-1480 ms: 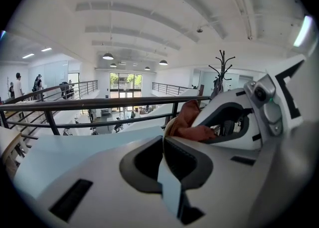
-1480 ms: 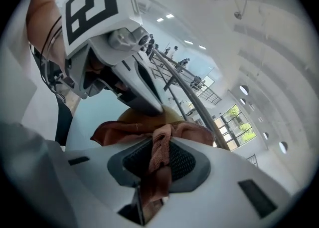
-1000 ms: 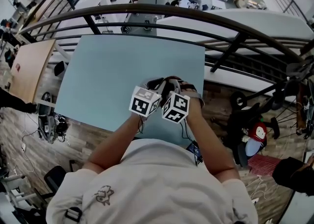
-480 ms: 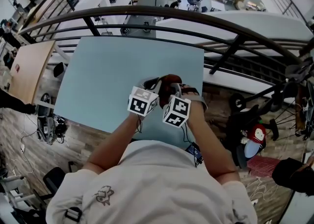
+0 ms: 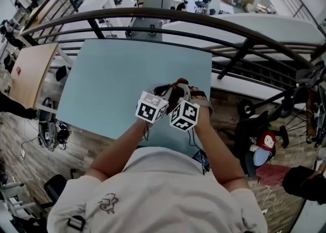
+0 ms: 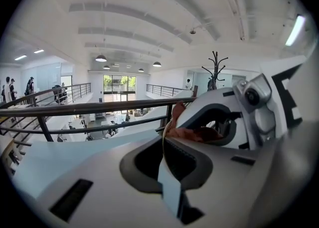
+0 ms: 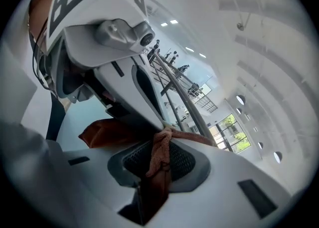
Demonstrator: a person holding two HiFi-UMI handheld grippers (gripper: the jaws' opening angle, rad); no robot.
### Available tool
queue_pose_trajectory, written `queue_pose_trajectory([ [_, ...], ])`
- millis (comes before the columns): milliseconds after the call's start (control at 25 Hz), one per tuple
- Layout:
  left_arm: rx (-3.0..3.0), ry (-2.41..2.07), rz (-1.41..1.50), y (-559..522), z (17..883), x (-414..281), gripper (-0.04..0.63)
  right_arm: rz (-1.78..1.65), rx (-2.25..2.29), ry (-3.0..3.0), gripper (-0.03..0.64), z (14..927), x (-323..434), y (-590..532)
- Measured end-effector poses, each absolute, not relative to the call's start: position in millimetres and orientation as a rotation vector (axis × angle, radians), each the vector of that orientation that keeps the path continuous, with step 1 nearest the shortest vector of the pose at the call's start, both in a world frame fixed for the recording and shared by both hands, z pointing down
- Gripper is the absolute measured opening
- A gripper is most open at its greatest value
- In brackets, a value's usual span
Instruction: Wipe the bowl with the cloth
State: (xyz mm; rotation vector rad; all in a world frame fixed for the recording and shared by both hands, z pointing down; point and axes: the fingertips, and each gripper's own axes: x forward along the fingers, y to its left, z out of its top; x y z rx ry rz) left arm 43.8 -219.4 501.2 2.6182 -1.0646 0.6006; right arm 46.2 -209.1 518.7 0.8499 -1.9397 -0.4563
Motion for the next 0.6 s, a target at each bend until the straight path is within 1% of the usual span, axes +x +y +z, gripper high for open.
queue_pose_trajectory([
  [320,2.620,-1.120,0.517,-222.8,491.0,34.8,0.021,-0.397,0.814,-2.006,0.094,524.2,32.4,-199.6],
  [600,2.641,-1.156,0.526,-223.4,487.3,31.3,0.021,-0.360,0.721,-2.040,0.094,530.2,23.2,-186.2],
])
